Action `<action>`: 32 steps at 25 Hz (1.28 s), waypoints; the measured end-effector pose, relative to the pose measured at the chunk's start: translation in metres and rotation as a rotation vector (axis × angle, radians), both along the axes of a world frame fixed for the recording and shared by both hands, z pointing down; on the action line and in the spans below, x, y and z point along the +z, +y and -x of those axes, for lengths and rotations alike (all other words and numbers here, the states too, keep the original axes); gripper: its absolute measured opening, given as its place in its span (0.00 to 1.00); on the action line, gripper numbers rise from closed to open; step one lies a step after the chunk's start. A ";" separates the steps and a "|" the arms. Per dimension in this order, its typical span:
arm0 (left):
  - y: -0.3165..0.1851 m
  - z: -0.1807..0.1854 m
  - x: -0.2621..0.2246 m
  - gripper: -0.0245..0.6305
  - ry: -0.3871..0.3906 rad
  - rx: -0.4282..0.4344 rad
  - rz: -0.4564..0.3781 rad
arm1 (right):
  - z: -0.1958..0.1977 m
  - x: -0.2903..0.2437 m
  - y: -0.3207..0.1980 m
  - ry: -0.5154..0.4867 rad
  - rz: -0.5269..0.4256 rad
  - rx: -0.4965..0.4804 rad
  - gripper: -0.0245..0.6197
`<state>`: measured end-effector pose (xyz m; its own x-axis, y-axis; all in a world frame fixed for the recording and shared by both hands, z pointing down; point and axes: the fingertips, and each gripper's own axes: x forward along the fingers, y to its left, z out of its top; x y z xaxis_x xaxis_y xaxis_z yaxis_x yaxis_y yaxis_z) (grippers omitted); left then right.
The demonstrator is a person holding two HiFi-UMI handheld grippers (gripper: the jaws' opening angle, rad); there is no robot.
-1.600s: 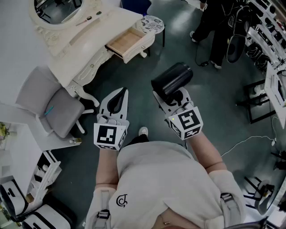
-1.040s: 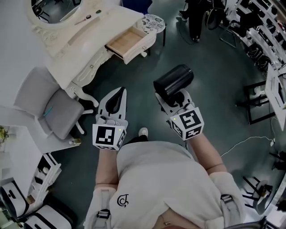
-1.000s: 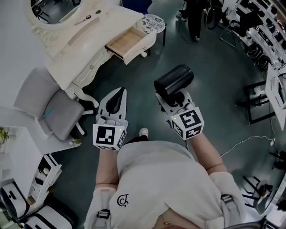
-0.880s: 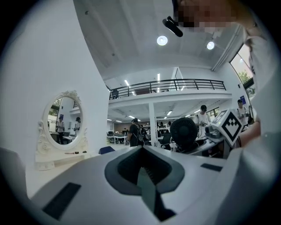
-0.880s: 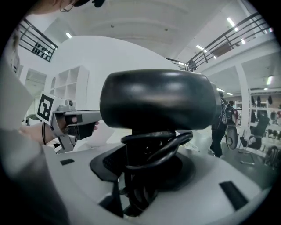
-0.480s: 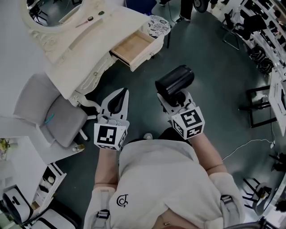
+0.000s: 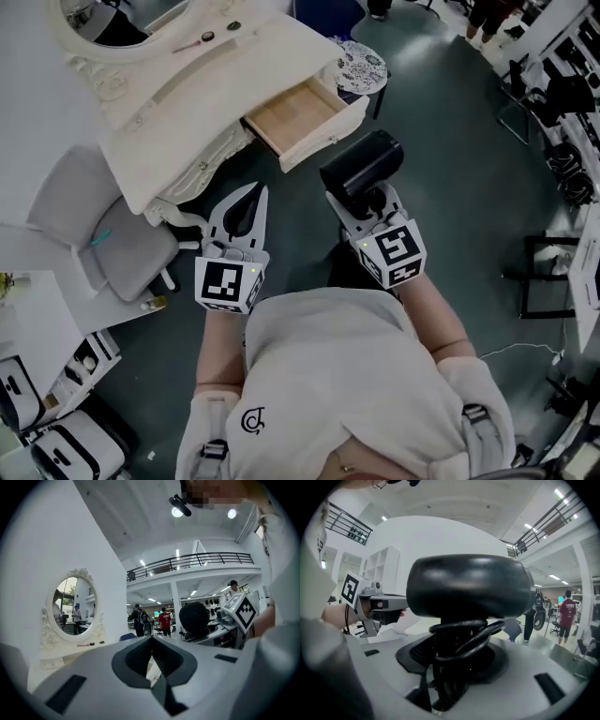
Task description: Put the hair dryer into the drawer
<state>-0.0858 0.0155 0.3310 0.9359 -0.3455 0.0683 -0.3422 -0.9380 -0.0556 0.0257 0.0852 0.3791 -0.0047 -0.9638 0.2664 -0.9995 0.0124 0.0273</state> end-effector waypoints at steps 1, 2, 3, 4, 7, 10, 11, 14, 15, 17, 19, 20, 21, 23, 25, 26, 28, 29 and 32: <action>-0.007 -0.011 0.000 0.06 -0.001 -0.029 0.000 | -0.012 0.000 -0.009 -0.001 -0.001 -0.027 0.35; -0.014 -0.022 0.000 0.06 -0.001 -0.059 0.002 | -0.025 0.000 -0.019 -0.001 -0.001 -0.055 0.35; -0.020 -0.034 -0.001 0.06 0.000 -0.088 0.003 | -0.038 -0.001 -0.029 0.000 0.000 -0.084 0.35; -0.027 -0.046 -0.002 0.06 0.003 -0.116 0.004 | -0.052 -0.002 -0.039 0.002 0.002 -0.112 0.35; -0.047 -0.080 -0.007 0.06 0.017 -0.196 0.008 | -0.090 -0.004 -0.067 0.002 0.013 -0.192 0.35; -0.064 -0.109 -0.008 0.06 0.028 -0.269 0.016 | -0.121 -0.004 -0.088 0.010 0.022 -0.265 0.35; -0.068 -0.118 -0.007 0.06 0.028 -0.289 0.019 | -0.130 -0.002 -0.095 0.014 0.026 -0.286 0.35; -0.079 -0.139 0.000 0.06 0.021 -0.342 0.033 | -0.154 0.006 -0.113 0.018 0.045 -0.343 0.35; -0.082 -0.145 0.003 0.06 0.016 -0.357 0.039 | -0.161 0.009 -0.119 0.017 0.053 -0.359 0.35; -0.089 -0.153 0.007 0.06 0.005 -0.386 0.045 | -0.172 0.015 -0.135 0.015 0.065 -0.391 0.35; -0.099 -0.157 0.011 0.06 -0.004 -0.419 0.046 | -0.178 0.021 -0.152 0.021 0.076 -0.430 0.35; -0.104 -0.157 0.014 0.06 -0.008 -0.438 0.048 | -0.178 0.026 -0.160 0.027 0.085 -0.453 0.35; -0.109 -0.156 0.017 0.06 -0.011 -0.458 0.052 | -0.178 0.031 -0.169 0.035 0.094 -0.478 0.35; -0.122 -0.153 0.022 0.06 -0.010 -0.492 0.063 | -0.174 0.043 -0.185 0.058 0.114 -0.532 0.35; -0.137 -0.152 0.028 0.06 -0.002 -0.515 0.076 | -0.168 0.055 -0.201 0.079 0.137 -0.585 0.35; -0.144 -0.151 0.032 0.06 -0.002 -0.523 0.082 | -0.163 0.061 -0.210 0.085 0.150 -0.613 0.35; -0.159 -0.150 0.040 0.06 -0.015 -0.536 0.090 | -0.155 0.074 -0.225 0.101 0.176 -0.673 0.35; -0.165 -0.149 0.044 0.06 -0.027 -0.544 0.094 | -0.151 0.081 -0.232 0.113 0.191 -0.704 0.35; -0.185 -0.147 0.052 0.06 -0.038 -0.576 0.123 | -0.141 0.108 -0.247 0.154 0.254 -0.803 0.35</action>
